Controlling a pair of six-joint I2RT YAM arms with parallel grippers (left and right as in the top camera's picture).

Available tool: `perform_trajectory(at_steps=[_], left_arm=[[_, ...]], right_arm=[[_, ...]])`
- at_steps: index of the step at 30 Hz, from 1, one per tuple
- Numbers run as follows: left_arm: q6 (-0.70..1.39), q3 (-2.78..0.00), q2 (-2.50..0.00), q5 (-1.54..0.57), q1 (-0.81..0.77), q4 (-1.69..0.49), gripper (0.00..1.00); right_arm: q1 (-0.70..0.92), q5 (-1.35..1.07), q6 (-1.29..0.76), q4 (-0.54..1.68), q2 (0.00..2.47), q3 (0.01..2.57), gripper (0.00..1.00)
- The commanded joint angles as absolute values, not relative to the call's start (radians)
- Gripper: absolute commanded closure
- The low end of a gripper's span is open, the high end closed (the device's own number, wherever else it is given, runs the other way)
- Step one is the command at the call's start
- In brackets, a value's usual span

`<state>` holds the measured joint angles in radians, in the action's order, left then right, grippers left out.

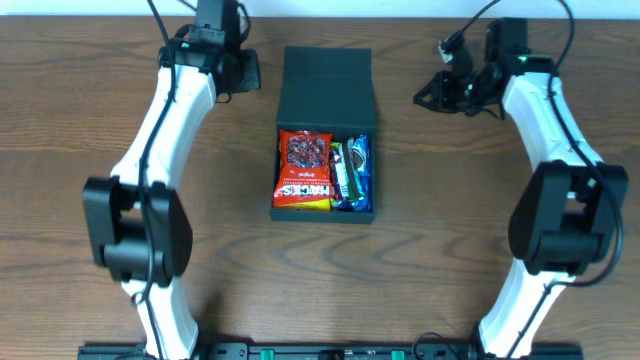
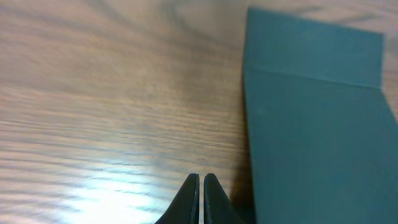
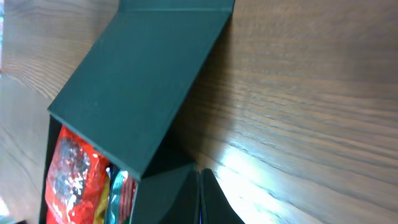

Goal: Pack container
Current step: 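Move both grippers to the edges of the raised box lid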

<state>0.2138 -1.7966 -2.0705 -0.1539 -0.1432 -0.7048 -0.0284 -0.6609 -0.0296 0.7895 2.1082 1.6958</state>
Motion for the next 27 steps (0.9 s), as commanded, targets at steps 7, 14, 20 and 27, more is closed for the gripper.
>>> perform_trajectory(at_steps=[7, 14, 20, 27], left_arm=[[0.367, -1.808, -2.298, -0.468, -0.103, -0.628, 0.94], [0.394, -1.808, -2.335, -0.525, -0.108, -0.602, 0.94], [0.433, -1.808, -2.336, -0.552, -0.108, -0.532, 0.94], [0.477, -1.808, -2.359, -0.567, -0.108, -0.526, 0.94]], right_arm=[[0.034, -0.722, -0.176, 0.722, 2.23, 1.687, 0.98], [0.057, -0.832, -0.214, 0.67, 2.337, 1.687, 0.98], [0.075, -0.898, -0.241, 0.599, 2.389, 1.687, 0.98], [0.08, -0.91, -0.27, 0.546, 2.397, 1.687, 0.98]])
